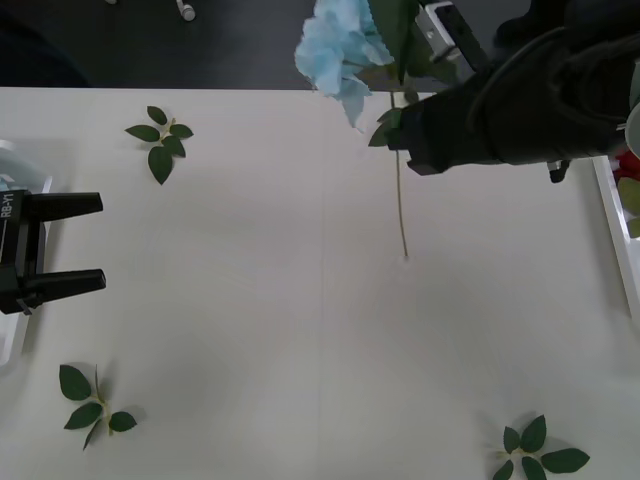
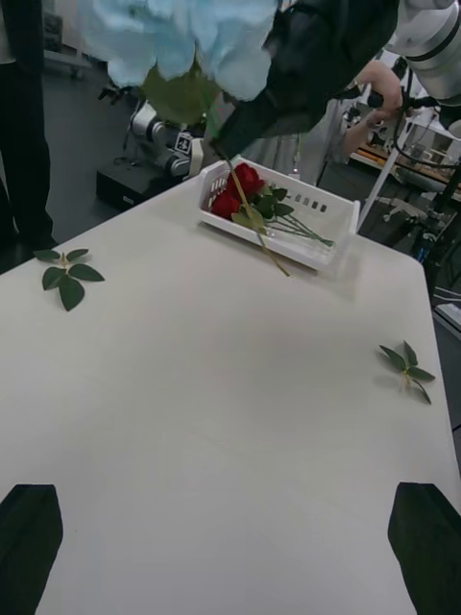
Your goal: Put the red flowers into the right box and the blue flowers into the left box
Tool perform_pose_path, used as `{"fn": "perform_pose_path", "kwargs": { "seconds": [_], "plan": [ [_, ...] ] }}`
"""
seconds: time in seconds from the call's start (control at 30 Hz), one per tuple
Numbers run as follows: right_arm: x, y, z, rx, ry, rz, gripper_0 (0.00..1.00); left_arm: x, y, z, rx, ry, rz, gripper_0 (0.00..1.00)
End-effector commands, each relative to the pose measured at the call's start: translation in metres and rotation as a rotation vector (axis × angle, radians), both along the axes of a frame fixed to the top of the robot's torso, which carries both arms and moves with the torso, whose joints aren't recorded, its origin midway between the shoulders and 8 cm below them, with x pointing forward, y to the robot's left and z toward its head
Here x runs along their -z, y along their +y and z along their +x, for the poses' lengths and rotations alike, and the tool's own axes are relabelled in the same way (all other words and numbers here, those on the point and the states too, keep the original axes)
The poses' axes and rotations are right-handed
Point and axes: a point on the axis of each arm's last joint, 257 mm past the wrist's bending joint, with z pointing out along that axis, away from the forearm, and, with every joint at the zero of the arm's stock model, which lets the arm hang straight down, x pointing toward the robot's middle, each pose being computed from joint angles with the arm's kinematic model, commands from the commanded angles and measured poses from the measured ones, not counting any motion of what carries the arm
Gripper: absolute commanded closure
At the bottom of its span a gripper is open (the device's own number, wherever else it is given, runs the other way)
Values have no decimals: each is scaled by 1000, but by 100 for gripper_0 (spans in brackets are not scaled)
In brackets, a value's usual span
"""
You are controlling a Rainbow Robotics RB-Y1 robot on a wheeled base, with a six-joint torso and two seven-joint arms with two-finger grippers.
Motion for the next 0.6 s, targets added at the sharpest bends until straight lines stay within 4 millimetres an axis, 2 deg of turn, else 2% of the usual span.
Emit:
{"fn": "perform_pose_path", "kwargs": {
  "seconds": [0.03,0.27,0.6],
  "plan": [
    [-31,16,-19,-130,-158,39,100,-5,1,0,7,-23,31,0],
    [-69,44,-53,-255,-316,192,100,-8,-1,4,-2,-21,20,0],
    [-85,69,-93,-363,-424,262,100,-9,-3,7,-9,-13,12,0]
  ]
}}
